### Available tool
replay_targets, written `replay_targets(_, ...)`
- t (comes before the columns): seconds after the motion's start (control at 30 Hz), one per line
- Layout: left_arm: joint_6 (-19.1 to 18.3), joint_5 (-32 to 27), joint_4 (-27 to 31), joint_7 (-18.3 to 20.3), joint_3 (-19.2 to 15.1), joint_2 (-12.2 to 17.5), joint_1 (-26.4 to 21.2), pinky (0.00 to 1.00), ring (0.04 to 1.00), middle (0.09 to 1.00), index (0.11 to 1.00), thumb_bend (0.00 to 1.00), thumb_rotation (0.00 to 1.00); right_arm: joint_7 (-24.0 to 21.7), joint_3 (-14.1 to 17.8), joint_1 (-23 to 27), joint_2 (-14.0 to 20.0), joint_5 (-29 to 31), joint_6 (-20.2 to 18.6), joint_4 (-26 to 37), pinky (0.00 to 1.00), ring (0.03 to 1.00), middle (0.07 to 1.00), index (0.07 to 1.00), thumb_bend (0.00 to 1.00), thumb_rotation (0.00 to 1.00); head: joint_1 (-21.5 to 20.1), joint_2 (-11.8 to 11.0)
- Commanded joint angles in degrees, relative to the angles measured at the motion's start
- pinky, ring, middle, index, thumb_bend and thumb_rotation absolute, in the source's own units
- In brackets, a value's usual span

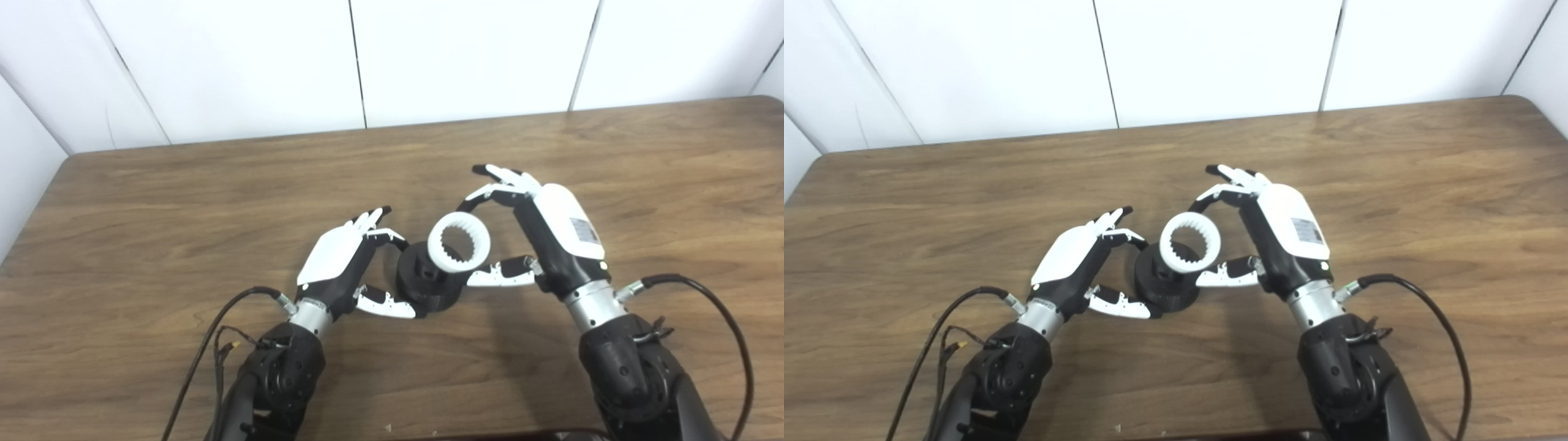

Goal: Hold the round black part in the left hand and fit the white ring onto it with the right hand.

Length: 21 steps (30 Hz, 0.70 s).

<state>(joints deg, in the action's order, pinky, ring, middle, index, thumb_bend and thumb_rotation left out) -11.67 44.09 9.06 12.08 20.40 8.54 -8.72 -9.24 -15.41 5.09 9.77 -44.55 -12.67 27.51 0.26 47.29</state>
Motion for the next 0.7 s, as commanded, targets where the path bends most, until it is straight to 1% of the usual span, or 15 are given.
replay_targets(0.0, 0.4, 0.4, 1.2, -0.6, 0.0, -0.1, -1.9, 1.00, 1.000, 1.000, 0.637, 0.96, 0.33, -0.1, -0.2, 2.4, -0.7, -0.8, 1.2, 0.0, 0.91, 0.887, 0.884, 0.494, 0.52, 0.16, 0.1, 0.1)
replay_targets(0.27, 0.0, 1.1, 0.9, -0.4, 0.5, 0.1, -2.1, 1.00, 1.000, 1.000, 0.633, 0.97, 0.32, -1.8, -1.9, 3.9, -0.9, -2.5, 1.6, -2.9, 0.89, 0.879, 0.879, 0.494, 0.52, 0.16, 0.1, 0.3)
replay_targets(0.37, -0.7, 1.4, 1.1, 0.3, 0.9, 0.2, -2.2, 1.00, 1.000, 1.000, 0.636, 0.96, 0.33, -2.1, -2.4, 4.3, -0.7, -2.7, 1.9, -3.8, 0.88, 0.876, 0.879, 0.494, 0.52, 0.16, 0.2, 0.4)
replay_targets(0.67, -1.2, 2.0, 1.7, 1.0, 1.2, -0.1, -2.2, 1.00, 1.000, 1.000, 0.634, 0.96, 0.31, -2.0, -3.1, 5.7, 0.3, -3.0, 2.4, -6.4, 0.90, 0.880, 0.883, 0.494, 0.52, 0.15, 0.6, 0.6)
